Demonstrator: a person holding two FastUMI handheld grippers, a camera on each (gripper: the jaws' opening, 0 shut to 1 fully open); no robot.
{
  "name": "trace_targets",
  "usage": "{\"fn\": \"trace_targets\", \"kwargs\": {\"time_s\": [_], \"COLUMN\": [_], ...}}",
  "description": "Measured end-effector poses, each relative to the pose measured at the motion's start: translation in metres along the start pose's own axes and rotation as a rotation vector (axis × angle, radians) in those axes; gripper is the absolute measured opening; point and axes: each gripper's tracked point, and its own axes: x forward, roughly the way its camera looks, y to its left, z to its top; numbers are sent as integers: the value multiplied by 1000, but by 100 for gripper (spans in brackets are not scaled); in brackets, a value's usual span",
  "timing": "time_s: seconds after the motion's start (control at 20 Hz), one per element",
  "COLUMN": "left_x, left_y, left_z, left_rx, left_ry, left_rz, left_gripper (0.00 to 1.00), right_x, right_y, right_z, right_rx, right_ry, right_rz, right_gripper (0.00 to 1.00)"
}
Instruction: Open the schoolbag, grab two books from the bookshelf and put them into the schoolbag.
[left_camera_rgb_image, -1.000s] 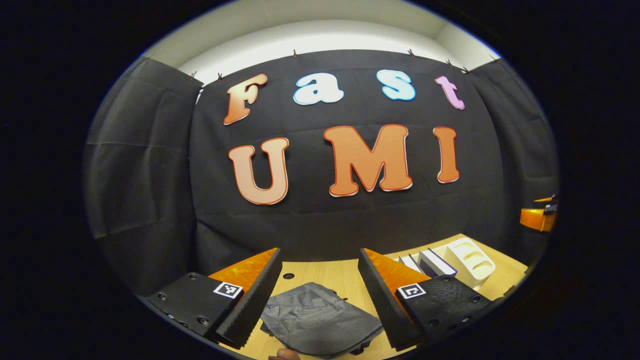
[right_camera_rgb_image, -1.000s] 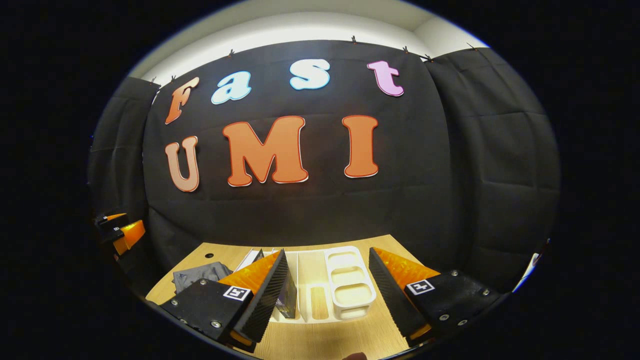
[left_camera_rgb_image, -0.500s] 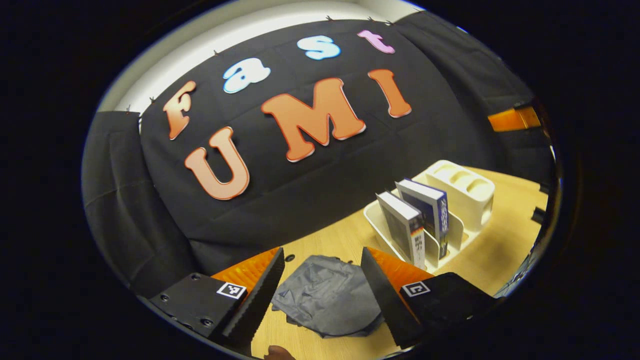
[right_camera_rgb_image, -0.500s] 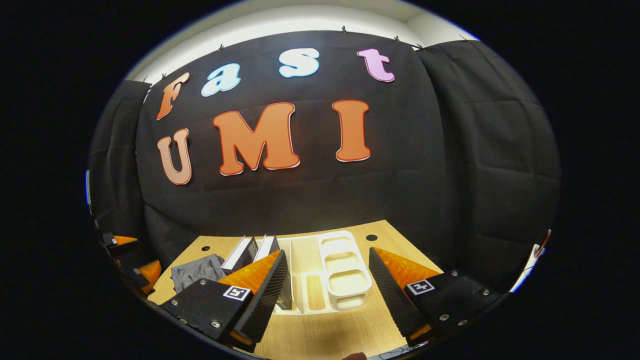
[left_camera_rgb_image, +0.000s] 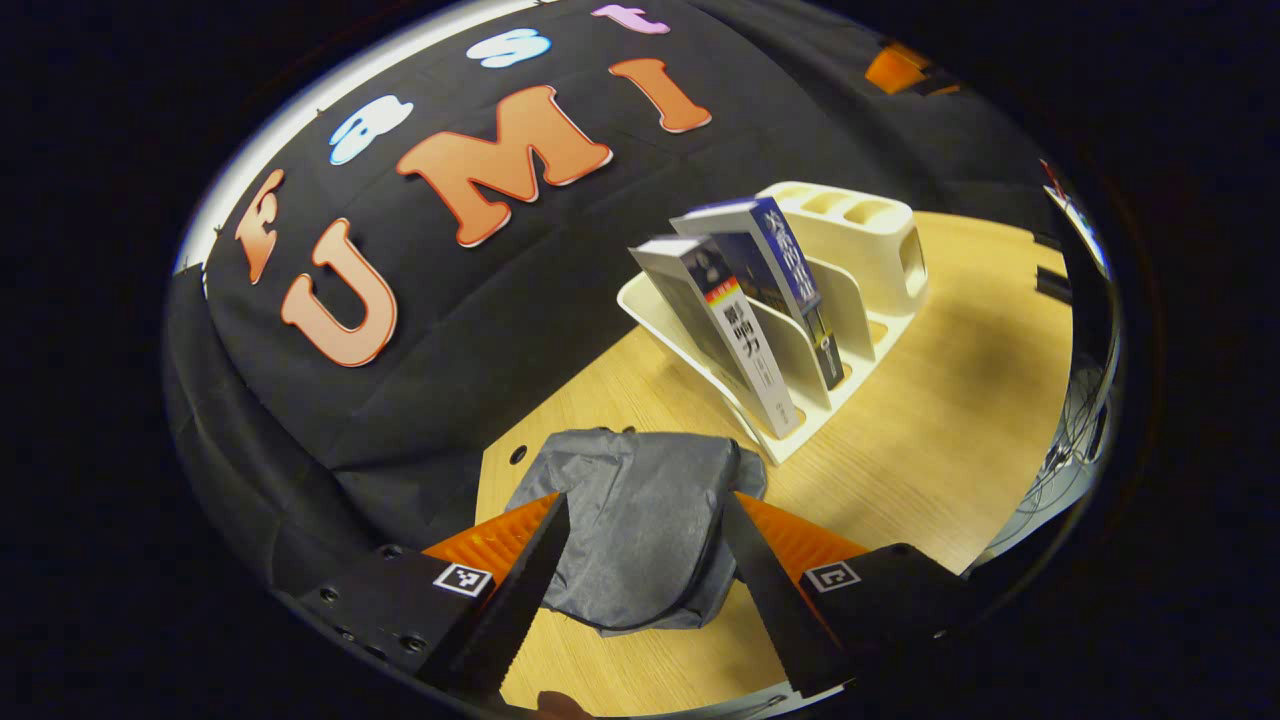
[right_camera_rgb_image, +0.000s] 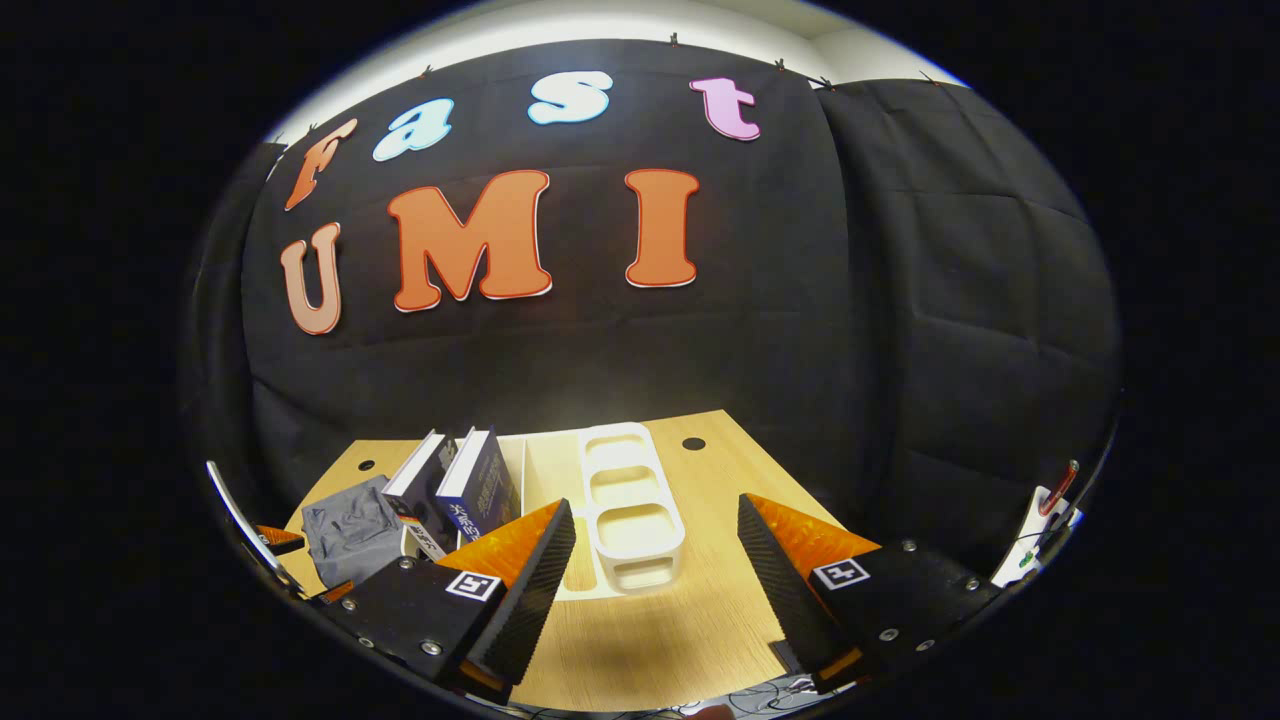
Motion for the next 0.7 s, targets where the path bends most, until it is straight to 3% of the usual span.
{"fn": "trace_targets", "kwargs": {"time_s": [0.35, 0.5, 0.6, 0.65, 0.7], "left_x": [49, 62, 70, 67, 69], "left_y": [-23, -19, -22, -22, -23], "left_z": [-68, -73, -75, -76, -72], "left_rx": [52, 71, 49, 25, 15], "left_ry": [139, 159, 180, 193, 196], "left_rz": [-29, -14, -54, -57, -56], "left_gripper": [97, 98, 97, 92, 72], "right_x": [2, 5, 9, 10, 11], "right_y": [-6, -4, -1, 1, 3], "right_z": [-23, -22, -22, -20, -18], "right_rx": [-8, -18, -22, -22, -23], "right_ry": [67, 71, 79, 73, 69], "right_rz": [-42, -45, -48, -45, -35], "right_gripper": [97, 97, 98, 98, 98]}}
